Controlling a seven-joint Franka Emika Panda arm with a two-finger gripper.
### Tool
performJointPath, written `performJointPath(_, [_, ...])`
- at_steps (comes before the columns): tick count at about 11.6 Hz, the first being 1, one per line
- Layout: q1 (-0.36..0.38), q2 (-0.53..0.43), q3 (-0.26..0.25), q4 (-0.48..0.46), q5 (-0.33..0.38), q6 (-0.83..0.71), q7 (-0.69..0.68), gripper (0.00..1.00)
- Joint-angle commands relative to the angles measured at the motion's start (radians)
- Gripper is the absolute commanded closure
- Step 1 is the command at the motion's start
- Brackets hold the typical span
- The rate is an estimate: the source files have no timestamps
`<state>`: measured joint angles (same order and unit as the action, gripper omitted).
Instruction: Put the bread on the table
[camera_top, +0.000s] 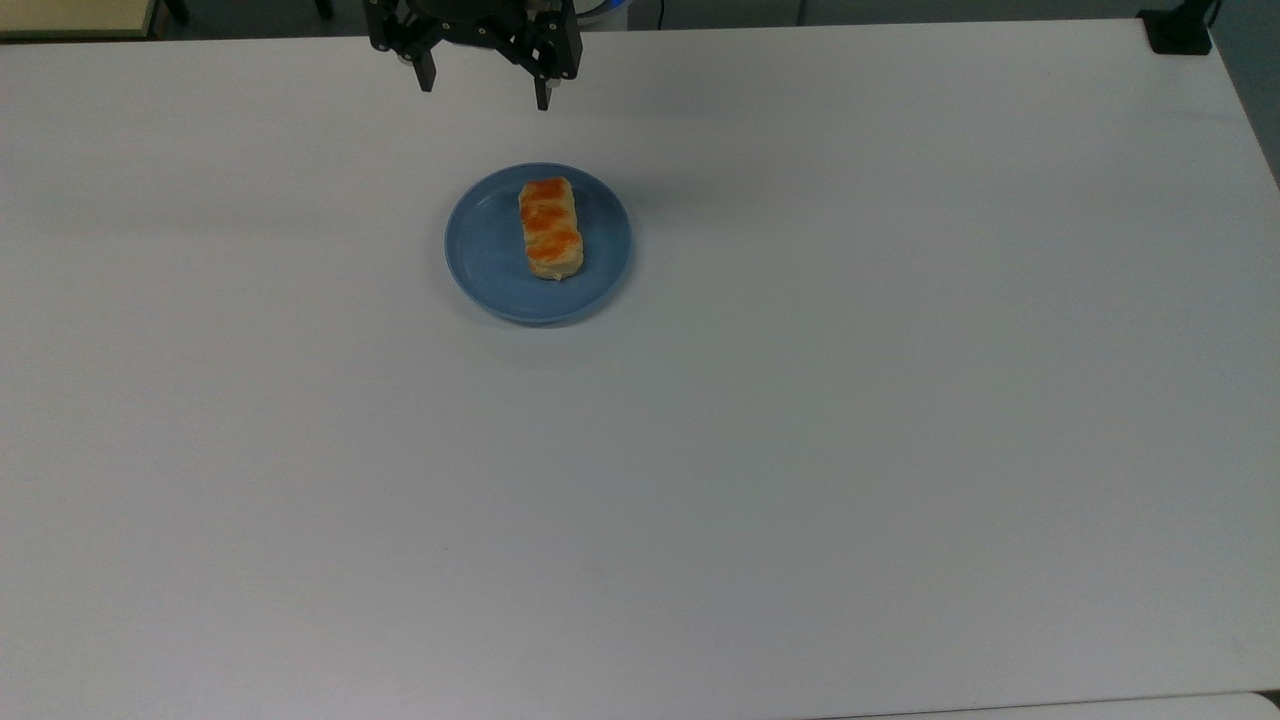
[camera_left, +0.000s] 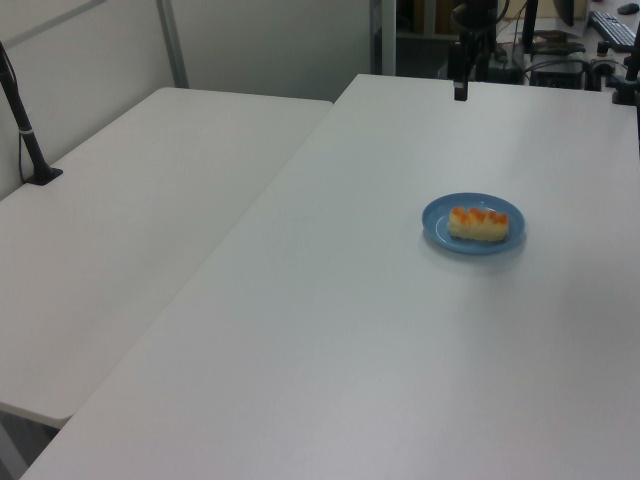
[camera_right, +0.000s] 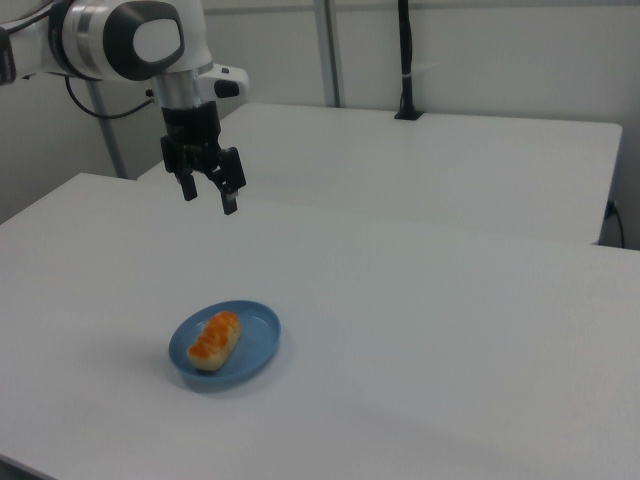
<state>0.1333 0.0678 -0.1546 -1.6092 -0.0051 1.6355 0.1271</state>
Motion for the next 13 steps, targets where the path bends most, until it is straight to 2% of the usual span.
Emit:
performJointPath(1, [-0.011, -0.005, 0.006, 0.000, 0.005, -0.016, -0.009, 0.00])
performJointPath(10, [-0.001, 0.004, 0.001, -0.003, 0.005, -0.022, -0.009, 0.00])
performJointPath(13, [0.005, 0.004, 0.007, -0.043, -0.004, -0.017, -0.039, 0.00])
